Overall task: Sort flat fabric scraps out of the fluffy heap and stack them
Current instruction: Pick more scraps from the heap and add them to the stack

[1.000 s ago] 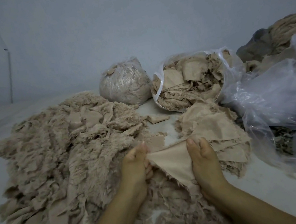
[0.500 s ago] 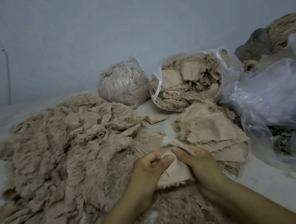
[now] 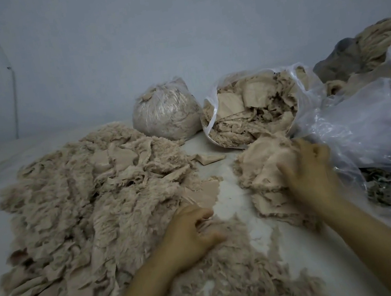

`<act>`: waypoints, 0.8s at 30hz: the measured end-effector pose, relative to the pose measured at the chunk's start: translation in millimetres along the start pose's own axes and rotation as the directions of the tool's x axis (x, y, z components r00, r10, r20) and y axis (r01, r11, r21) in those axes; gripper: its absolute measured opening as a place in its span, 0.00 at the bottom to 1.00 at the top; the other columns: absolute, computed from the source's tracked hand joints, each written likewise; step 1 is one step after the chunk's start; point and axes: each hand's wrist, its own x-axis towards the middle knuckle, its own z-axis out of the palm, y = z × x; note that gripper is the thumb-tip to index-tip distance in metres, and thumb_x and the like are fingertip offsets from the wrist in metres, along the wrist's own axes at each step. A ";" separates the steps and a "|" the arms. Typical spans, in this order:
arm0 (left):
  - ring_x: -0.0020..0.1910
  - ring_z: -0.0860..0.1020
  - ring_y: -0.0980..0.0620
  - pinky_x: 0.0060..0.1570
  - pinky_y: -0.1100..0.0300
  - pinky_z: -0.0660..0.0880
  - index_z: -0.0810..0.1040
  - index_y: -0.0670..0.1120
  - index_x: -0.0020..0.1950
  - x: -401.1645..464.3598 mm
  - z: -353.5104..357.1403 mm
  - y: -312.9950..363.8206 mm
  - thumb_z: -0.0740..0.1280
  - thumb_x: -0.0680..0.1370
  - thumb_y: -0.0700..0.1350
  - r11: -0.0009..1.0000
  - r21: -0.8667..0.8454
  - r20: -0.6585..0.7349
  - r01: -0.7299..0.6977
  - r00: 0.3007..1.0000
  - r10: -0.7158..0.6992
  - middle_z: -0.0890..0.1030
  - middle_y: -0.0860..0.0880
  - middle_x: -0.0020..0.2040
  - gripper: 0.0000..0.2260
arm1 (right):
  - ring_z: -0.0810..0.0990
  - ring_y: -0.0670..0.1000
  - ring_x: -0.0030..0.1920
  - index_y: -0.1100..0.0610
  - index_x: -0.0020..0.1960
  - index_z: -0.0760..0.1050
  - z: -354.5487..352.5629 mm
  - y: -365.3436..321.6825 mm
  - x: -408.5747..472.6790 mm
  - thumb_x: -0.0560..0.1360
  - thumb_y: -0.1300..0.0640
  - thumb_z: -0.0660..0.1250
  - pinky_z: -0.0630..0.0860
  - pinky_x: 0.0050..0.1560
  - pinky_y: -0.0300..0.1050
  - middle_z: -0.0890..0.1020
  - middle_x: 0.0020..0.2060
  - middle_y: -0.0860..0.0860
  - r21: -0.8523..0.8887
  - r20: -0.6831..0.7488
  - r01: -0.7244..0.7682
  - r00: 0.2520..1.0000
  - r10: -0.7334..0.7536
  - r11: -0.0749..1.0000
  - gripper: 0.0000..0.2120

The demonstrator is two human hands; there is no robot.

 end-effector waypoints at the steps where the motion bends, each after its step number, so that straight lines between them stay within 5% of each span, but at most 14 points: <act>1: 0.56 0.70 0.58 0.55 0.66 0.65 0.76 0.51 0.63 1.1 2.2 -0.1 0.70 0.73 0.57 0.994 0.103 0.020 -0.044 0.999 0.042 0.74 0.56 0.55 0.21 | 0.76 0.58 0.54 0.51 0.70 0.65 4.3 -4.3 -12.2 0.76 0.50 0.65 0.73 0.55 0.53 0.64 0.66 0.56 0.015 0.000 0.083 0.997 -0.083 0.996 0.24; 6: 0.48 0.72 0.54 0.47 0.66 0.64 0.80 0.45 0.47 0.1 3.5 3.4 0.64 0.79 0.44 0.991 0.069 -0.118 -0.116 0.985 0.124 0.77 0.51 0.46 0.06 | 0.77 0.50 0.52 0.52 0.68 0.71 35.2 -20.6 -53.8 0.78 0.51 0.63 0.77 0.48 0.45 0.66 0.64 0.50 -0.056 0.202 0.430 0.889 -0.411 0.901 0.18; 12: 0.40 0.70 0.54 0.36 0.68 0.62 0.71 0.46 0.41 -0.9 4.0 1.5 0.59 0.81 0.46 0.994 0.056 -0.103 -0.093 0.990 0.099 0.72 0.52 0.39 0.10 | 0.72 0.59 0.59 0.60 0.63 0.74 21.8 3.4 -10.4 0.79 0.57 0.58 0.71 0.56 0.49 0.71 0.62 0.58 -0.218 0.092 0.204 0.978 -0.188 0.954 0.15; 16: 0.44 0.73 0.52 0.41 0.62 0.66 0.74 0.45 0.49 1.1 3.0 0.1 0.59 0.81 0.48 0.998 0.059 -0.192 -0.038 0.980 0.049 0.76 0.49 0.44 0.08 | 0.69 0.62 0.62 0.61 0.55 0.76 10.4 21.0 4.1 0.80 0.55 0.56 0.68 0.63 0.54 0.73 0.62 0.60 -0.319 0.086 0.055 0.996 -0.029 0.946 0.13; 21: 0.43 0.72 0.55 0.40 0.62 0.64 0.77 0.45 0.46 -1.2 8.5 -0.3 0.62 0.80 0.45 0.992 0.106 -0.205 -0.074 0.974 0.095 0.75 0.51 0.42 0.07 | 0.65 0.63 0.66 0.58 0.67 0.72 13.3 12.6 -5.0 0.78 0.54 0.63 0.62 0.65 0.58 0.69 0.66 0.60 -0.191 -0.078 0.186 0.976 -0.204 0.964 0.19; 24: 0.37 0.71 0.53 0.36 0.59 0.65 0.69 0.45 0.44 -3.4 8.6 1.2 0.57 0.82 0.45 0.998 0.026 -0.236 -0.053 0.970 0.057 0.73 0.50 0.37 0.08 | 0.61 0.60 0.67 0.55 0.69 0.70 18.7 3.5 -4.0 0.77 0.49 0.65 0.61 0.65 0.58 0.68 0.66 0.58 -0.238 0.022 0.210 0.977 -0.211 0.948 0.22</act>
